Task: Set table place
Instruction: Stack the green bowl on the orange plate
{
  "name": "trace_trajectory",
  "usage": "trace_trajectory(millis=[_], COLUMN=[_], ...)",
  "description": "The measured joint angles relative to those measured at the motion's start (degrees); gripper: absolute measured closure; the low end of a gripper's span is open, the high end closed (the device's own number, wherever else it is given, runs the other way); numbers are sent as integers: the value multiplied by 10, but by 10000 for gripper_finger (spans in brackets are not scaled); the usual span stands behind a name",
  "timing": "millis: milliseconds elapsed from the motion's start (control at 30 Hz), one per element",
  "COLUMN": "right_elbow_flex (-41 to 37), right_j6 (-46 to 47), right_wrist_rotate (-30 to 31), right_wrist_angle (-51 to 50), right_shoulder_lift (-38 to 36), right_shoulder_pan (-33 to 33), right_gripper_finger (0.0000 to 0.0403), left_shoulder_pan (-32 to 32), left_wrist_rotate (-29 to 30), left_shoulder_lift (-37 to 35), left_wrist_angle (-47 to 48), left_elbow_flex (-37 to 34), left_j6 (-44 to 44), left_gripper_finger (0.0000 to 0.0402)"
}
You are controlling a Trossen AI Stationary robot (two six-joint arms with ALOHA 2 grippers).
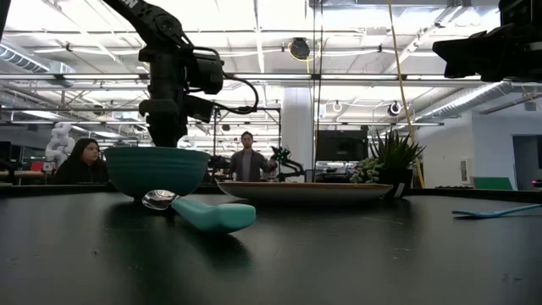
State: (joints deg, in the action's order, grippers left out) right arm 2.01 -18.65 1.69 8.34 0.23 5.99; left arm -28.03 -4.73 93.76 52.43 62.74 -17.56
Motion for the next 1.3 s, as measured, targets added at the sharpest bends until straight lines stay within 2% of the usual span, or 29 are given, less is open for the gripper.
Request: trace_trajectory(millis=[267,533,1300], right_elbow_flex=[0,0,0], right_j6=[0,0,0], right_wrist_rotate=[0,0,0], right_wrist_angle=[0,0,0], right_shoulder_lift=[0,0,0], right_shoulder_pan=[0,0,0], right_gripper_finger=[403,403,403], left_shoulder_pan=[0,0,0], left_wrist_rotate=[6,25,6], left_shoulder_lift=[1,1,0], left_wrist_angle=[36,82,83], left_elbow_flex=[14,60,72], left_j6=[0,-8,2], left_gripper_finger=[396,396,387])
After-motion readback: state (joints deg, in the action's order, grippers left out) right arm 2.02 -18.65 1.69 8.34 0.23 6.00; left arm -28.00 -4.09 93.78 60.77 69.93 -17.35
